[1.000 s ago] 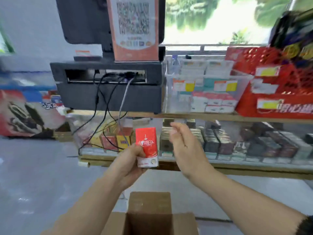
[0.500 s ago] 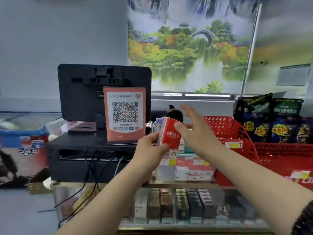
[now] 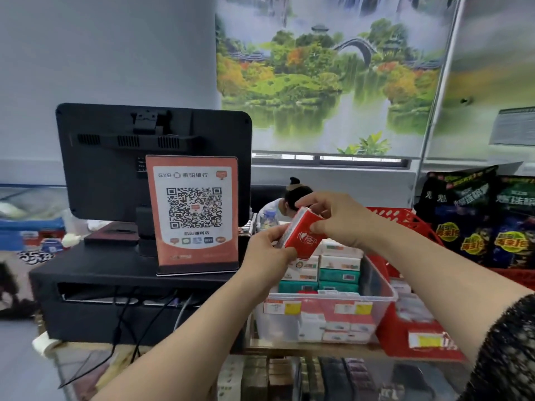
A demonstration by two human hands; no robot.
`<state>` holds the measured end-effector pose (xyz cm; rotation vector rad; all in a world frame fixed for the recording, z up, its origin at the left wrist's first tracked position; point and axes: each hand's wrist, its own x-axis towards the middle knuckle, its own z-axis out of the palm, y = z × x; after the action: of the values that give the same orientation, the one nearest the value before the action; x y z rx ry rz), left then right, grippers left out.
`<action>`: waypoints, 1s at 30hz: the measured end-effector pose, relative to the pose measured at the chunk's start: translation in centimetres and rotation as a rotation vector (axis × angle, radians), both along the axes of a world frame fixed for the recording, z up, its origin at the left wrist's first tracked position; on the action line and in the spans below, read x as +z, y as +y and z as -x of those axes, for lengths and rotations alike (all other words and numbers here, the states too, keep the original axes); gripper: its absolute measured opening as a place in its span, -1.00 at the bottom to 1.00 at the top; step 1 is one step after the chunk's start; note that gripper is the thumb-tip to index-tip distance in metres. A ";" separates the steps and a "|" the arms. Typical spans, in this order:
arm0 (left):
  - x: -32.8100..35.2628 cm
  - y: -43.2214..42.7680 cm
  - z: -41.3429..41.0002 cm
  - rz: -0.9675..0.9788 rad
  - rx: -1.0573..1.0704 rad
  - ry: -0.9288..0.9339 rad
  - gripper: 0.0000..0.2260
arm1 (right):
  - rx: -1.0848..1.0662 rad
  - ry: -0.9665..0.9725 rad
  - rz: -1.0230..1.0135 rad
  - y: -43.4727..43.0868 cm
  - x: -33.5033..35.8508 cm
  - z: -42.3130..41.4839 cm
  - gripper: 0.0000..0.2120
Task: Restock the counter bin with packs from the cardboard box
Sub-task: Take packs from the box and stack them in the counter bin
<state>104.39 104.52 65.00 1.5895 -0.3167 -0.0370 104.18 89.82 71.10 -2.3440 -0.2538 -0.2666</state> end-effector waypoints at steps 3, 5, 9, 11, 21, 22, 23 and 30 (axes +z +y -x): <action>0.1 -0.2 -1.1 -0.019 0.145 -0.079 -0.49 | 0.040 0.014 0.039 -1.2 -0.8 -2.8 -0.60; 0.4 -0.1 -1.6 -0.016 0.243 -0.126 -0.54 | 0.058 0.050 0.140 -1.6 -2.3 -4.7 -0.61; 0.6 0.4 -2.6 -0.027 0.358 -0.216 -0.63 | 0.091 0.163 0.419 -1.1 -6.6 -8.2 -0.61; 0.5 0.7 -3.0 -0.024 0.374 -0.235 -0.63 | 0.125 0.208 0.569 -0.4 -8.5 -9.6 -0.58; -0.8 1.6 -3.5 0.006 0.364 -0.249 -0.59 | 0.274 0.418 0.742 2.1 -14.2 -13.9 -0.60; -1.0 1.7 -3.4 0.006 0.361 -0.251 -0.59 | 0.270 0.428 0.762 2.0 -14.4 -14.1 -0.62; -1.1 1.8 -3.4 0.005 0.359 -0.253 -0.60 | 0.266 0.437 0.782 1.9 -14.5 -14.4 -0.63; -1.5 2.1 -3.6 0.017 0.341 -0.246 -0.59 | 0.271 0.330 0.874 2.4 -15.0 -14.9 -0.58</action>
<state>108.01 106.59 63.49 1.6143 -0.2314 0.4251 119.05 92.22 56.08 -3.0967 -0.6095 0.4587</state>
